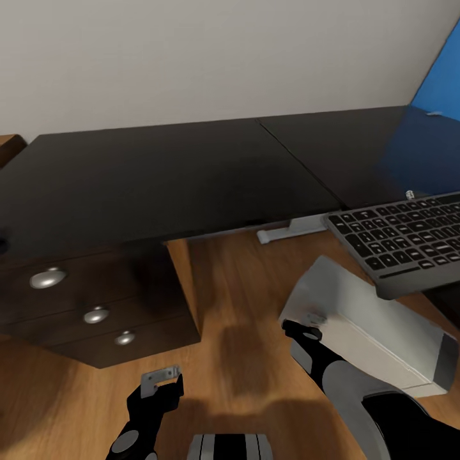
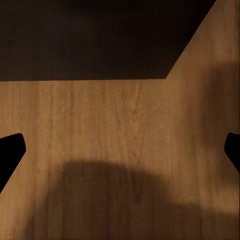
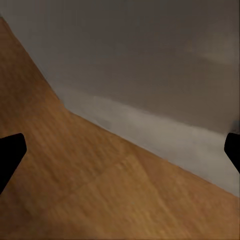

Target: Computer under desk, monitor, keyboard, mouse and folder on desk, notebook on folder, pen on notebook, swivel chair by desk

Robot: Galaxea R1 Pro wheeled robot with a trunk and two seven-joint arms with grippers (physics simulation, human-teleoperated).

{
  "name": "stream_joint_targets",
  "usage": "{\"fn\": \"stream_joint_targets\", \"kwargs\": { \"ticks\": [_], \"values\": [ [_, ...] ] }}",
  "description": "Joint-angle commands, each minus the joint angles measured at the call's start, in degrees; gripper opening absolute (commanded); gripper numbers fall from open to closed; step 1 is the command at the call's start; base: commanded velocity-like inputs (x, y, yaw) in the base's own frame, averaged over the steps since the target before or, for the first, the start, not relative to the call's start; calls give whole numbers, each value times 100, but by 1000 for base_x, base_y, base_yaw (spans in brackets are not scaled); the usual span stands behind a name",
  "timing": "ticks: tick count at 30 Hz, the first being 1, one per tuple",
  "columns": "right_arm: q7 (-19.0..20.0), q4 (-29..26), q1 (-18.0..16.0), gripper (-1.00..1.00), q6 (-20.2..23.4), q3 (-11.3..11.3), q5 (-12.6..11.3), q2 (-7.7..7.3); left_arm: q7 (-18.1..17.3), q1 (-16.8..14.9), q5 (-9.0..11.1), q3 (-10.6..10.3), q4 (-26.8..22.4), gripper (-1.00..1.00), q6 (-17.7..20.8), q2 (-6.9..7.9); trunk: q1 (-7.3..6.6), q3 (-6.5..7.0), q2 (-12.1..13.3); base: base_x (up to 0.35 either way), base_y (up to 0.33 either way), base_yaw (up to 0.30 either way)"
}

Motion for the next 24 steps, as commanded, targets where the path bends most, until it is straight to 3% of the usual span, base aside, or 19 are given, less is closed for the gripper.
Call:
{"fn": "stream_joint_targets", "kwargs": {
  "ticks": [1,24],
  "values": [
    [-33,-2,-6,100,-25,87,-17,-2,46,0,57,-5,-11,100,11,0,1,-3,-1,212,-196,0],
    [-33,-2,-6,100,-24,84,-17,-8,46,1,57,-18,-11,100,11,0,1,-3,-1,20,-19,0]
  ]
}}
